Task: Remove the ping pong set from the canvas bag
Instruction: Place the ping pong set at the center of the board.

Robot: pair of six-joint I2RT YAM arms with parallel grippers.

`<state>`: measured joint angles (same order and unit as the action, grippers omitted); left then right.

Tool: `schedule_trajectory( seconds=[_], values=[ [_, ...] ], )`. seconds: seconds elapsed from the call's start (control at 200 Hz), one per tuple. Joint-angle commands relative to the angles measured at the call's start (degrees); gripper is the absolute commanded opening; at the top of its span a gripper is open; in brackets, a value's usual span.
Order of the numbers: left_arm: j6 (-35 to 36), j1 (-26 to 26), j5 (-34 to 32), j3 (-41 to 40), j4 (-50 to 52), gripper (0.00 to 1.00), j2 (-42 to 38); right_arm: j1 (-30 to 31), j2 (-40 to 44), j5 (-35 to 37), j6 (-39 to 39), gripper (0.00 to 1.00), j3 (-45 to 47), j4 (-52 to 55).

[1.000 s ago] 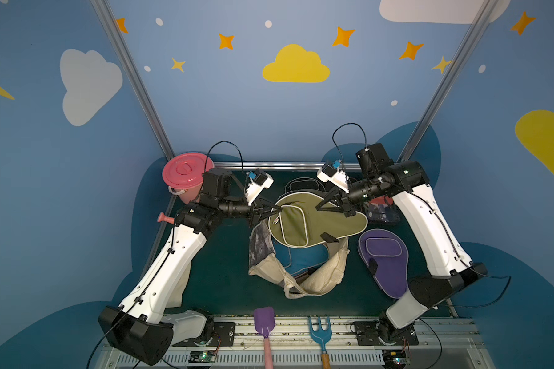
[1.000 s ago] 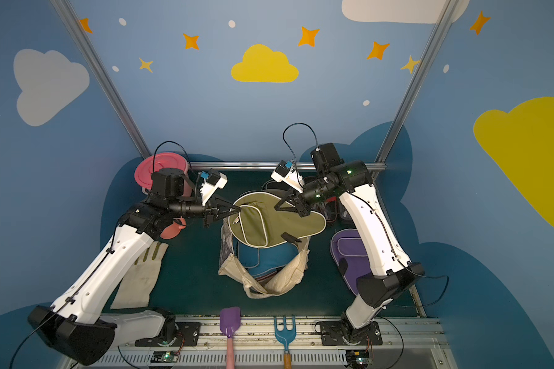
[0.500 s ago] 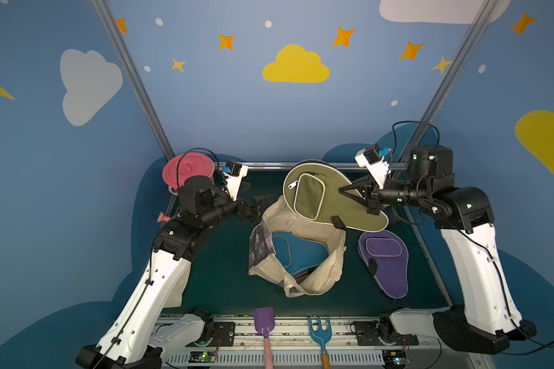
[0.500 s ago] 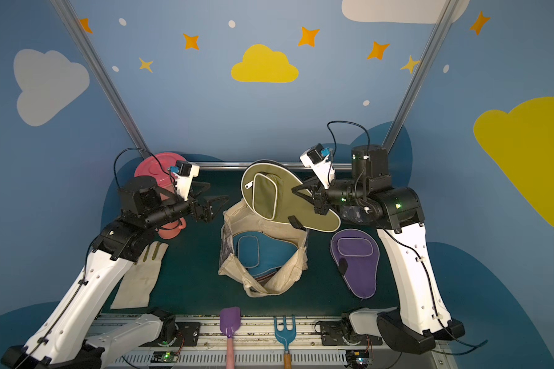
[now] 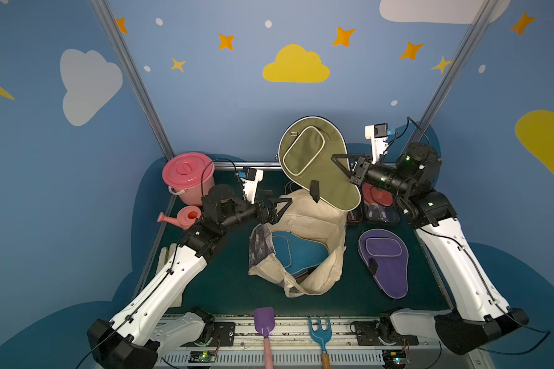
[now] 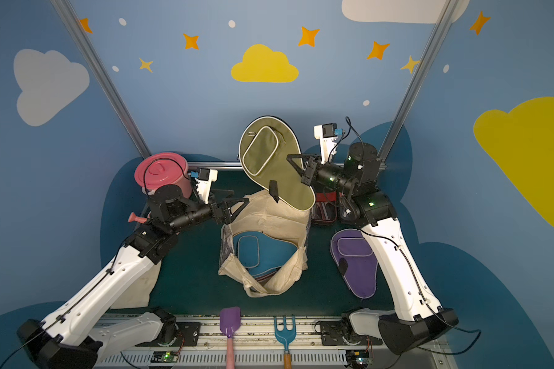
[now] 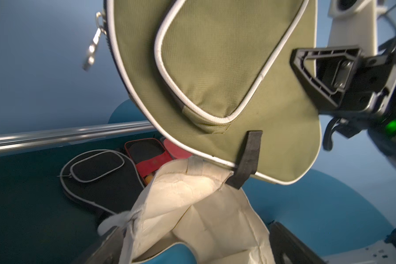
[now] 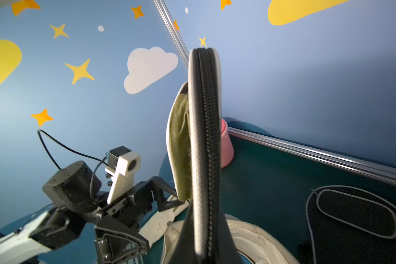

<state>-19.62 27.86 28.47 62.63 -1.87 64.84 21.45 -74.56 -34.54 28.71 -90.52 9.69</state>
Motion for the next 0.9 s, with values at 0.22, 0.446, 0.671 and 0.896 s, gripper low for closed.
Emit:
schedule_trajectory(
  seconds=[0.22, 0.446, 0.671, 0.896],
  values=[
    [-14.5, 0.3, 6.2, 1.1, -25.1, 1.00, 10.1, 0.2, -0.2, 0.3, 16.6, 0.00, 8.0, -30.1],
    [-19.4, 0.3, 15.6, 3.5, -40.1, 1.00, 17.1, 0.6, -0.5, 0.9, 18.4, 0.00, 13.0, -34.7],
    [-20.8, 0.0, 14.4, 6.8, -42.6, 0.97, 22.9, 2.1, -2.4, -0.1, 22.2, 0.00, 15.8, -40.7],
    [-19.7, -0.9, 12.8, 9.1, -39.9, 0.04, 23.8, 2.8, -4.3, 0.5, 22.1, 0.00, 17.6, -40.9]
  ],
)
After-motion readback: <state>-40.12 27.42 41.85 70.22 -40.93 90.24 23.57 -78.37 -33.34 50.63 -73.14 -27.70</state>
